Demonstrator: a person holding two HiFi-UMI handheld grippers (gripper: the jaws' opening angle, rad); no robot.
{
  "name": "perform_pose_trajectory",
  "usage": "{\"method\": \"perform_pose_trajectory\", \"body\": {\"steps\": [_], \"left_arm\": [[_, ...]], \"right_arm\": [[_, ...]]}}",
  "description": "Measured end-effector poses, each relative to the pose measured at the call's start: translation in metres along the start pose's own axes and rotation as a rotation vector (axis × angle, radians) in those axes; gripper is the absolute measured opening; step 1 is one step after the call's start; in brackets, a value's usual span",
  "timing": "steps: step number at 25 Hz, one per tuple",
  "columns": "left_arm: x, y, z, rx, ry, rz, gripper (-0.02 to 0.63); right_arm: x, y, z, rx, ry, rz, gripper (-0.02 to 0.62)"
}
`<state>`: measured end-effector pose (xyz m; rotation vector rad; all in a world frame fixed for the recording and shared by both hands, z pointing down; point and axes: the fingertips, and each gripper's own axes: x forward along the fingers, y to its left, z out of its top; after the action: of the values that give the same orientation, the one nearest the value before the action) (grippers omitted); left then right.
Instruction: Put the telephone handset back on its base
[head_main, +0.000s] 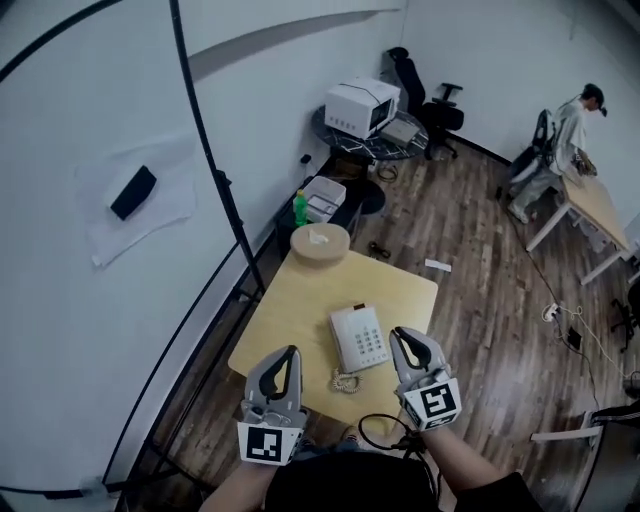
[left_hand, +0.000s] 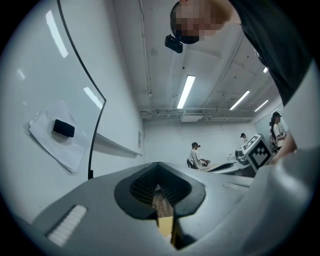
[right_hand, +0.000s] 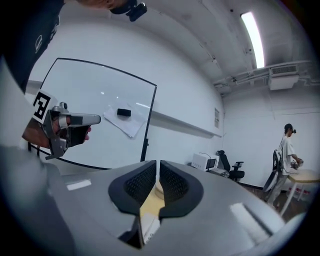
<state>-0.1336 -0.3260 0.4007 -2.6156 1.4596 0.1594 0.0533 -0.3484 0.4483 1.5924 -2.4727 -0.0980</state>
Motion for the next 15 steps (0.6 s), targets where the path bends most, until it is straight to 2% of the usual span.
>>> {"method": "perform_pose_trajectory", "body": {"steps": [4, 8, 15], "left_arm": [[-0.001, -0.011, 0.015, 0.016, -0.005, -0.014, 0.0], [0.001, -0.016, 0.032, 0.041, -0.074, -0.018, 0.0], [0.0, -0.023, 0.037, 0.038, -0.087, -0.019, 0.0]], "right_arm": [[-0.022, 0.002, 0.022, 0.032, -0.082, -0.019, 0.028], [-0.033, 0.003, 0.032, 0.067, -0.115, -0.03, 0.023], [-0.045, 0.002, 0.023, 0.095, -0.096, -0.047, 0.009]]}}
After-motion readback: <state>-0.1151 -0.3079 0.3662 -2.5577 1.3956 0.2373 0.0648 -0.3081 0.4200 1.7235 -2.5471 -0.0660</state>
